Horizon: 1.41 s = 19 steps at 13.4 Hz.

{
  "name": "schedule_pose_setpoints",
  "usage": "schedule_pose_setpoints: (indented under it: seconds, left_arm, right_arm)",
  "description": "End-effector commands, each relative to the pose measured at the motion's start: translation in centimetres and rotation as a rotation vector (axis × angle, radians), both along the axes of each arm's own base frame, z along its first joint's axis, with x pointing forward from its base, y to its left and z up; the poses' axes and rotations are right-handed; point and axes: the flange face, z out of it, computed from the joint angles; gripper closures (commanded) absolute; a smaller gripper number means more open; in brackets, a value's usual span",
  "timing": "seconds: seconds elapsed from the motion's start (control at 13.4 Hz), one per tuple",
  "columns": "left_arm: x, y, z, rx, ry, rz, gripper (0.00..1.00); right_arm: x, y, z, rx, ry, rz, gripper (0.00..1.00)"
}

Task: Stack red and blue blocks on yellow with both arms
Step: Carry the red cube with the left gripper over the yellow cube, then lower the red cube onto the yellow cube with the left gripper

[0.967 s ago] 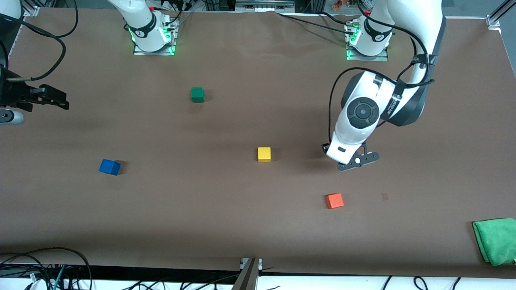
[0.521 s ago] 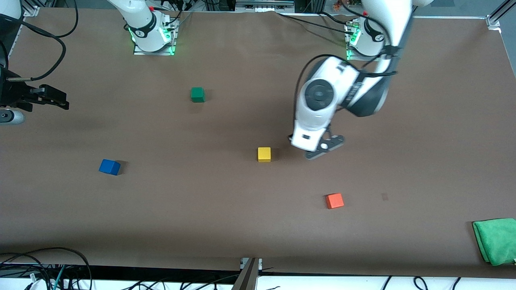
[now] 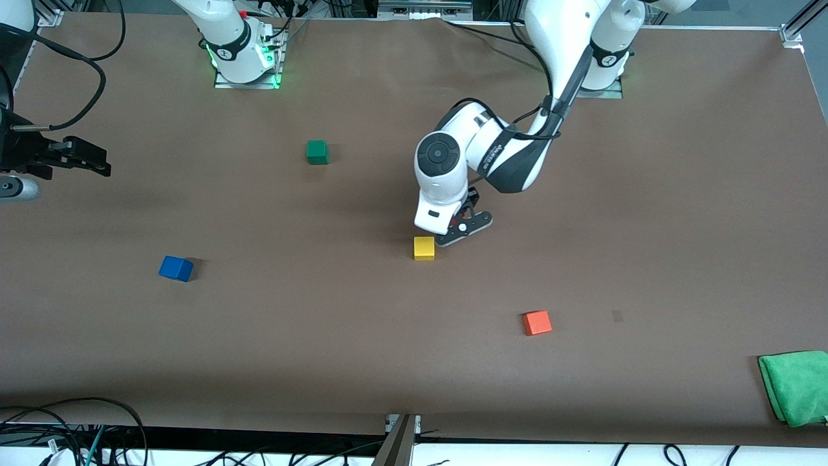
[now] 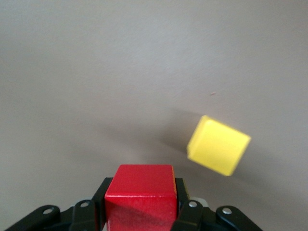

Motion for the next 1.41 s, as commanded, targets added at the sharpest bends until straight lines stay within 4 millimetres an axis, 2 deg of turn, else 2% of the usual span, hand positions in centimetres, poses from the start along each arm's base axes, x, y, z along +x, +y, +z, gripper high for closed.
schedule_pose_setpoints:
  seconds: [0.0, 0.15, 0.22, 0.52, 0.82, 1.12, 1.34]
  left_arm:
    - [2.1, -1.4, 2.7, -0.073, -0.025, 0.051, 0.81]
    - [3.7, -1.9, 4.6, -0.139, -0.044, 0.080, 0.81]
    - [4.5, -1.6, 4.7, -0.157, -0.046, 0.096, 0.81]
    - [5.3, -1.9, 0.6, -0.163, -0.061, 0.124, 0.81]
    - [5.2, -1.5, -0.8, -0.144, -0.047, 0.115, 0.81]
    - [5.2, -1.6, -0.9, -0.143, -0.046, 0.120, 0.81]
    - [5.1, -1.5, -2.0, -0.130, -0.039, 0.113, 0.81]
  right_arm:
    - [0.2, -0.1, 0.4, 0.017, -0.005, -0.008, 0.00]
    - [0.2, -0.1, 0.4, 0.017, -0.005, -0.008, 0.00]
    - [0.2, -0.1, 0.4, 0.017, -0.005, -0.008, 0.00]
    - [0.2, -0.1, 0.3, 0.017, -0.005, -0.008, 0.00]
    - [0.2, -0.1, 0.3, 0.017, -0.004, -0.008, 0.00]
    - [0.2, -0.1, 0.3, 0.017, -0.004, -0.008, 0.00]
    - [0.2, -0.1, 0.3, 0.017, -0.004, -0.008, 0.00]
